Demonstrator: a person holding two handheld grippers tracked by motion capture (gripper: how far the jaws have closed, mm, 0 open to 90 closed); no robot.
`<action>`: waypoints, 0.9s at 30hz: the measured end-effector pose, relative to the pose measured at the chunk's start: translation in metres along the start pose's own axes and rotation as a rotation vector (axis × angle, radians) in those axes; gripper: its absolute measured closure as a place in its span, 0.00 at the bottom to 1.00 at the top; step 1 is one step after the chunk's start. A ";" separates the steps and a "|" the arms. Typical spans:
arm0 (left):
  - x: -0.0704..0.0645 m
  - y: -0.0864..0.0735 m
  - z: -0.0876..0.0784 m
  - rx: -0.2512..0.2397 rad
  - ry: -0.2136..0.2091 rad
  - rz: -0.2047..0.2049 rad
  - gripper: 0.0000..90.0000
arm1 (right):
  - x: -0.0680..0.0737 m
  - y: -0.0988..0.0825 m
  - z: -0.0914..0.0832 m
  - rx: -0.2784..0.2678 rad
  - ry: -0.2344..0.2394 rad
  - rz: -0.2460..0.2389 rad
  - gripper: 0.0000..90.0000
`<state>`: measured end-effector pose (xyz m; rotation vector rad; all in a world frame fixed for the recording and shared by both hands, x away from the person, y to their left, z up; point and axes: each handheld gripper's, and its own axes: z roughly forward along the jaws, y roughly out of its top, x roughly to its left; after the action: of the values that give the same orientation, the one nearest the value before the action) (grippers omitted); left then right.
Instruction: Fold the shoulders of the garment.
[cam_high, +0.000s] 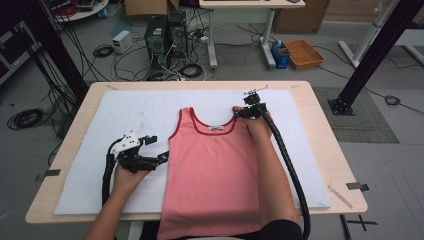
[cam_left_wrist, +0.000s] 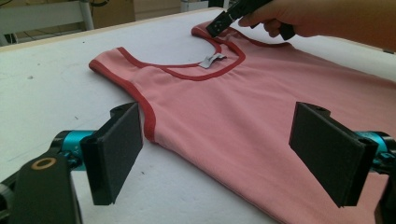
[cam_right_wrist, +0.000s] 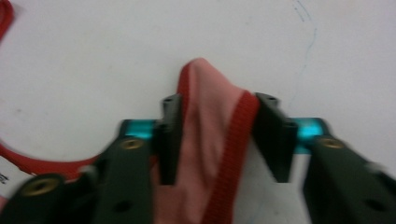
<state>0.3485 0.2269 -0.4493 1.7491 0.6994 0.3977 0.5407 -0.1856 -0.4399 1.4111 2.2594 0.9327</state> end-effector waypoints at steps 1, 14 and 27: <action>0.000 0.000 0.000 0.001 0.000 0.001 0.19 | 0.001 0.000 -0.001 0.007 -0.011 -0.013 0.74; 0.000 0.000 0.000 0.002 -0.001 0.008 0.19 | 0.007 0.005 -0.017 -0.020 0.038 -0.058 0.92; -0.001 0.000 0.000 0.001 0.003 0.008 0.19 | 0.024 -0.001 -0.062 -0.114 0.111 -0.125 0.92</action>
<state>0.3479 0.2266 -0.4492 1.7529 0.6946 0.4054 0.4931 -0.1868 -0.3931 1.1827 2.3026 1.1040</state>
